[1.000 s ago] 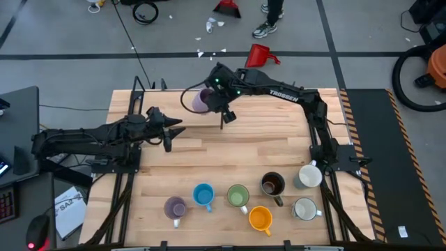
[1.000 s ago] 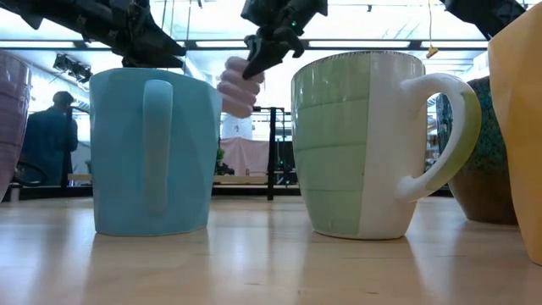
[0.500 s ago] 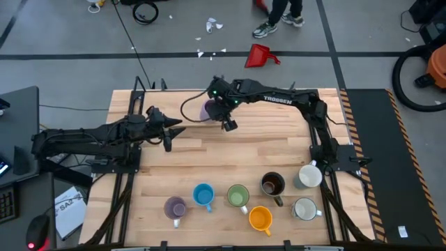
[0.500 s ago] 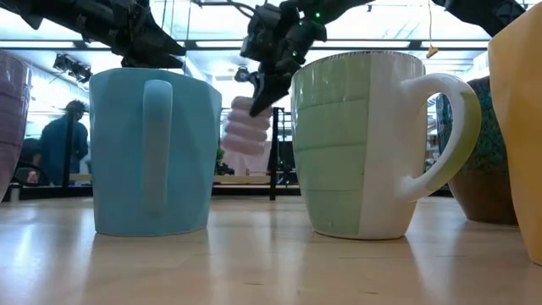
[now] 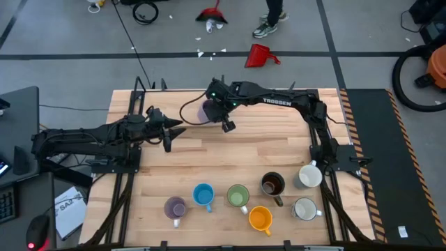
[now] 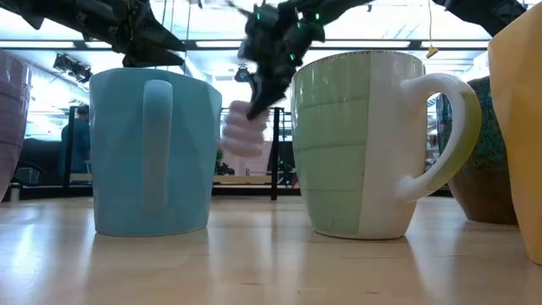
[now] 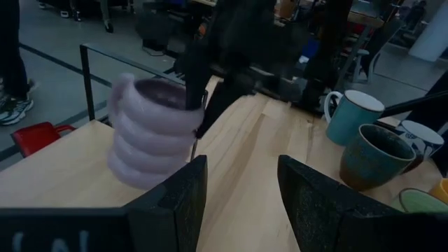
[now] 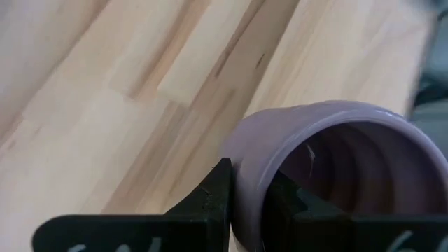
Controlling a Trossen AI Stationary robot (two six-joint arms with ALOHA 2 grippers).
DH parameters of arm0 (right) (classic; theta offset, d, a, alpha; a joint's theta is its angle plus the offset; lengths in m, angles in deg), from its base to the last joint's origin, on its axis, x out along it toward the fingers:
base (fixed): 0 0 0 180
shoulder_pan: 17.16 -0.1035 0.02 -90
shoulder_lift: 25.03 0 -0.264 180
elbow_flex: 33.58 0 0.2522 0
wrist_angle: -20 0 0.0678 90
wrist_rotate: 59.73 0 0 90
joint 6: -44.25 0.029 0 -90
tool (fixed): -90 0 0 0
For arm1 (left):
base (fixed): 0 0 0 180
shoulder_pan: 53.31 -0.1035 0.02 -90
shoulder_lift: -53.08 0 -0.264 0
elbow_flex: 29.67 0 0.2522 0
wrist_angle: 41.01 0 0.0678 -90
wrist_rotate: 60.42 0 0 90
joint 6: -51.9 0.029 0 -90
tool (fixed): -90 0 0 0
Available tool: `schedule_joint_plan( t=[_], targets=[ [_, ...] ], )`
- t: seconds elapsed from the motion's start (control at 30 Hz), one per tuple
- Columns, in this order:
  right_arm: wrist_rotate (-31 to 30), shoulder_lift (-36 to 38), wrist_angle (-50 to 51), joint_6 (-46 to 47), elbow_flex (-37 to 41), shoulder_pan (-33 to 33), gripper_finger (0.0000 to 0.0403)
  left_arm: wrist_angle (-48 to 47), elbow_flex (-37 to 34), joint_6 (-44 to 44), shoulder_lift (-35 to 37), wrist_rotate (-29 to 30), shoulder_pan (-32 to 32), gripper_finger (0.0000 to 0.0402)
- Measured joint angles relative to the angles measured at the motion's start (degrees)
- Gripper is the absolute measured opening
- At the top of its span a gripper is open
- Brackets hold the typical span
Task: Place coffee mugs
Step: Put the violet mug on the shelf
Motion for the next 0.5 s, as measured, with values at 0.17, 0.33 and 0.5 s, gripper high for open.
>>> schedule_joint_plan(
  t=[0.17, 0.33, 0.5],
  targets=[
    [-2.61, 0.06, 0.63, -0.36, -5.92, -1.28, 0.0055, -0.12, 0.00, 0.10, -0.02, 0.00, 0.00, 0.0181],
    [-2.63, 0.25, -1.24, 1.27, -11.78, -0.86, 0.0055, -0.22, 0.00, 2.77, 0.00, -0.01, -0.02, 0.0181],
    [-3.20, -0.17, 1.60, 4.07, -16.29, -0.88, 0.0055, -0.24, 0.00, 3.08, 0.00, -0.02, -0.02, 0.0181]
  ],
)
